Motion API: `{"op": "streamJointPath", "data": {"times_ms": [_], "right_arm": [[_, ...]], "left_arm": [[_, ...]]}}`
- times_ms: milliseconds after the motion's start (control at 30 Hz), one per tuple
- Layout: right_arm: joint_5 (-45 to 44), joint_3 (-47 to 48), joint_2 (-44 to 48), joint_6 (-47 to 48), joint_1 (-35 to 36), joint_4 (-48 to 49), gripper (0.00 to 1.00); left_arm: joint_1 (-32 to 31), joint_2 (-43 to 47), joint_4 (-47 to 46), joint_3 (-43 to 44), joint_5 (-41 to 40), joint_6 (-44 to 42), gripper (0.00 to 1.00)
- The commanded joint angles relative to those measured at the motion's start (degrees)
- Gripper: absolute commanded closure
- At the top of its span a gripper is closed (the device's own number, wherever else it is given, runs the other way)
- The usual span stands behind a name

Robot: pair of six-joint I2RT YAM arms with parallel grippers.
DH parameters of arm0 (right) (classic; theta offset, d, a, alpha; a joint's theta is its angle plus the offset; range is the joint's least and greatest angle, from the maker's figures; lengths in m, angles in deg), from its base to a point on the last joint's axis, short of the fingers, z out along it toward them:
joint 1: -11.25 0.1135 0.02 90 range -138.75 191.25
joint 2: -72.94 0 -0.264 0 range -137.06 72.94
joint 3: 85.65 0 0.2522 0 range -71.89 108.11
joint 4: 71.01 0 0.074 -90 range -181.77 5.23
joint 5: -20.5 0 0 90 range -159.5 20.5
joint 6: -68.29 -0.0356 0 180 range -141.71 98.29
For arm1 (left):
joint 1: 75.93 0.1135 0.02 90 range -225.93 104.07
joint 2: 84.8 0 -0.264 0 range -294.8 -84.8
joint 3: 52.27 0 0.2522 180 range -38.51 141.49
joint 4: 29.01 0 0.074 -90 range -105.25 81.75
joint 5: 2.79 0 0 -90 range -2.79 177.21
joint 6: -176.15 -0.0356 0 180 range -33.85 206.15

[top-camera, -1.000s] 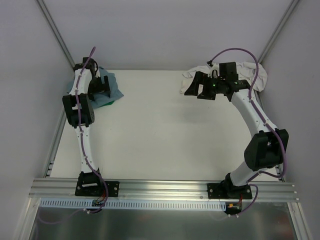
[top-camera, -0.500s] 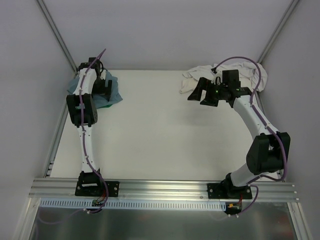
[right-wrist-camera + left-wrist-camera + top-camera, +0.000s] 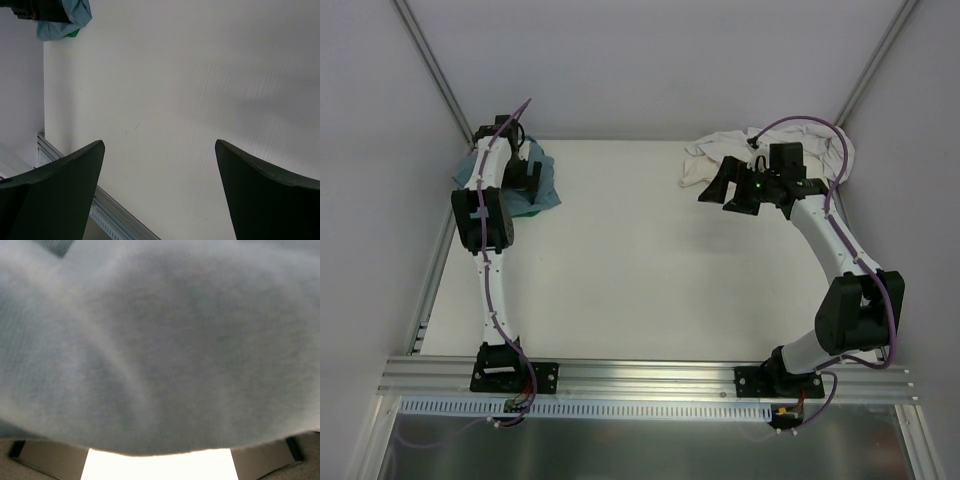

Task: Fold and stack the t-shirts
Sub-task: Put the neatly folded tshirt into the corner of the board with the left arm

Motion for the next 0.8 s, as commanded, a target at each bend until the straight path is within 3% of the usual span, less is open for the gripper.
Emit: {"op": "streamJointPath", "data": {"times_ms": [0, 233, 367, 567, 767], "right_arm": [[2.0, -0.1, 0.8, -0.3, -0.5, 2.2, 0.0], [3.3, -0.6, -0.5, -0.7, -0.5, 4.4, 0.01], [4.0, -1.7, -0.5, -1.0, -0.5, 6.1, 0.0], [4.4, -1.3, -0.4, -1.1, -0.5, 6.3, 0.01], [2.7, 2.6, 0.6, 0.0, -0.2, 4.4, 0.0]], "left_arm": [[2.5, 2.9, -1.1, 1.0, -4.2, -1.4, 0.01], [2.1, 14.9, -11.8, -0.3, -0.9, -0.3, 0.01], [1.3, 25.2, -25.8, -8.4, 9.4, 0.9, 0.01], [0.1, 29.5, -24.4, -2.9, 16.3, 8.4, 0.01], [-2.0, 39.0, -30.4, -13.9, 27.8, 18.6, 0.01]]}}
